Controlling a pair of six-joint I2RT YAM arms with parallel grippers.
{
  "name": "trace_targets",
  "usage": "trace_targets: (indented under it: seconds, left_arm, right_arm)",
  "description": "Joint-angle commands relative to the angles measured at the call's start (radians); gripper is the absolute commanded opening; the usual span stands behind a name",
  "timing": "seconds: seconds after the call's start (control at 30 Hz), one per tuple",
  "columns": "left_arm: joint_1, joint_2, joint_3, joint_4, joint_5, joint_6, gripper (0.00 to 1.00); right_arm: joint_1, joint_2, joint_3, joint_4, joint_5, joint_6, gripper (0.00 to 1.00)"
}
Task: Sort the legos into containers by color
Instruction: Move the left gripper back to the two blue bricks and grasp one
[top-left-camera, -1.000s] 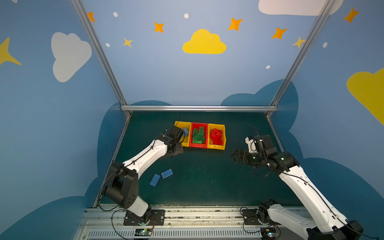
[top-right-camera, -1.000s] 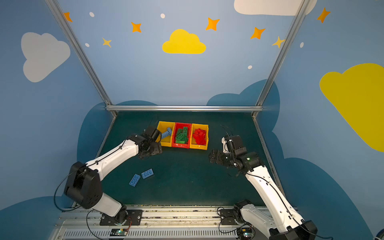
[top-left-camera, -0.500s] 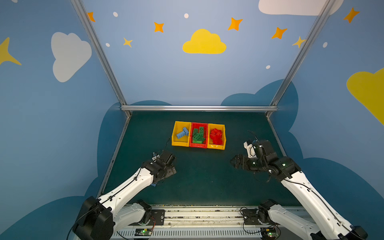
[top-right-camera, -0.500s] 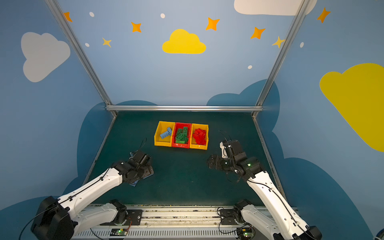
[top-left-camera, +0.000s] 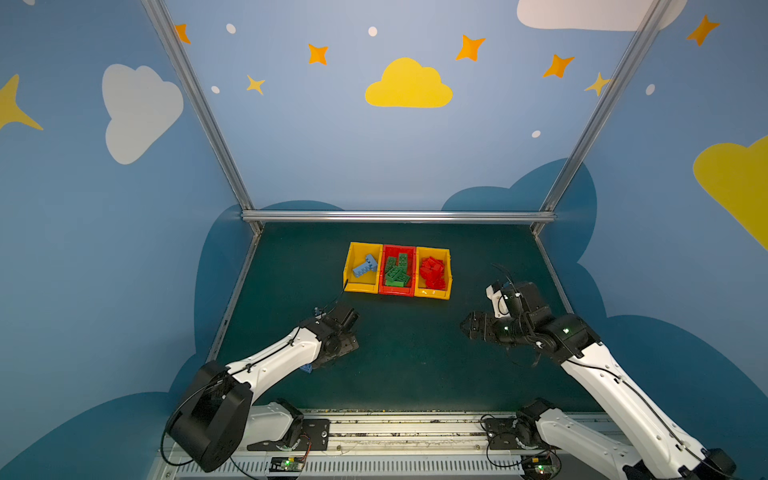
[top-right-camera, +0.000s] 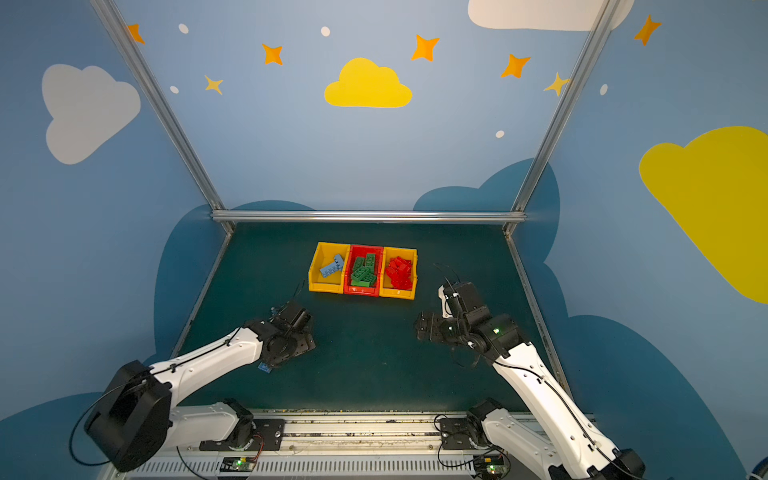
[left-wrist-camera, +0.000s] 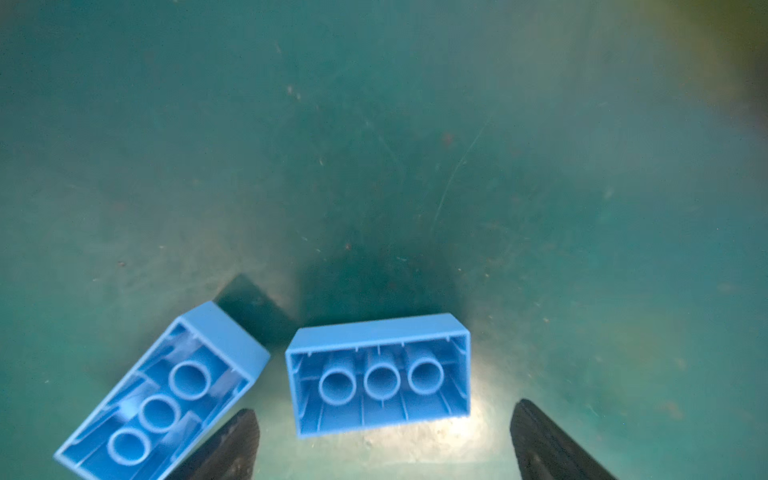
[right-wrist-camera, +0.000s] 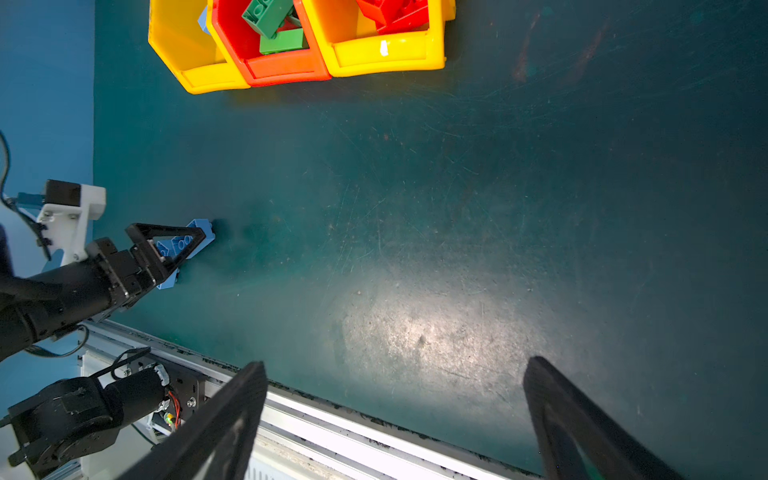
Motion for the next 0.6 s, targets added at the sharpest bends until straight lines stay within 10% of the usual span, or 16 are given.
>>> trace_targets:
  seconds: [0.0,0.3,0.57]
  left_arm:
    - [-0.002,0.055,0.034,0.000,-0.022,0.011,0.94]
    - [0.004,0.215,0.096,0.037,-0.035,0.036,0.90]
    - [0.005,0.253,0.124,0.017,-0.056,0.061,0.59]
  right_arm:
    - [0.006,0.009,0.004,-0.020,0.018,0.001,0.94]
    - [0.004,0.036,0.010,-0.014,0.037,-0.008,0.94]
    - [-0.001,0.039,0.012,-0.027,0.051,-0.020,0.94]
